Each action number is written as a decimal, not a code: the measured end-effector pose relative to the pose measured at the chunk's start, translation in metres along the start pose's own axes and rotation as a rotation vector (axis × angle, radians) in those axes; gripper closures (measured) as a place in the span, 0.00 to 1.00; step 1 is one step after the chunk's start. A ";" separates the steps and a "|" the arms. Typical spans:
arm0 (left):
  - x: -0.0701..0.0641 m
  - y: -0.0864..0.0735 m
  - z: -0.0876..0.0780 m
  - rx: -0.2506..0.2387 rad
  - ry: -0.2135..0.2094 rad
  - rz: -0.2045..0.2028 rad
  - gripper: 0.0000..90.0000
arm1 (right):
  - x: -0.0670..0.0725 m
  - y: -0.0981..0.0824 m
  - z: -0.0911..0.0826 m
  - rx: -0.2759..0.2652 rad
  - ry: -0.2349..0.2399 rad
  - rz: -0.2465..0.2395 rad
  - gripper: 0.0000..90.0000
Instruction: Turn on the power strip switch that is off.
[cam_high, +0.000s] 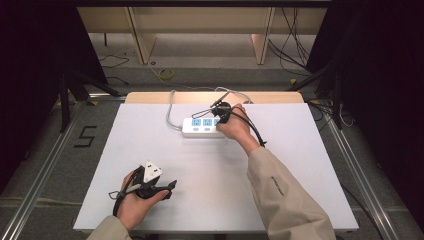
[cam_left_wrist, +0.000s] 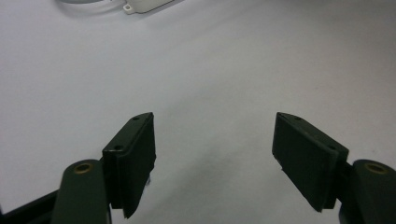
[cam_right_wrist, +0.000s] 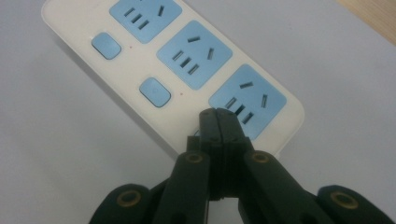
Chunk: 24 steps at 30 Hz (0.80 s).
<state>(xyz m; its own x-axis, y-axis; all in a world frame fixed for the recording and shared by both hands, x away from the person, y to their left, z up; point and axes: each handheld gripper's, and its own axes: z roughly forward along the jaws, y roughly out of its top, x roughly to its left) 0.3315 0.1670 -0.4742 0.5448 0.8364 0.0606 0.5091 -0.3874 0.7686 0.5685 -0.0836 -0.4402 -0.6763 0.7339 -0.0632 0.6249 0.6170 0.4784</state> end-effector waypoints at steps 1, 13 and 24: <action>0.000 0.000 0.000 0.000 0.000 0.000 0.33 | 0.001 0.000 0.000 -0.004 -0.003 0.004 1.00; 0.001 0.000 0.000 0.004 0.002 -0.001 0.33 | 0.003 -0.001 0.001 -0.003 -0.012 0.000 1.00; 0.001 0.000 0.000 0.006 0.000 -0.002 0.33 | 0.001 -0.002 -0.002 -0.023 0.001 0.012 1.00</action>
<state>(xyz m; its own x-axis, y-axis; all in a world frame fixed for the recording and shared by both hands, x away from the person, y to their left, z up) 0.3315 0.1679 -0.4742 0.5436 0.8372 0.0595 0.5140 -0.3881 0.7650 0.5656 -0.0846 -0.4396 -0.6692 0.7409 -0.0565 0.6239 0.6016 0.4989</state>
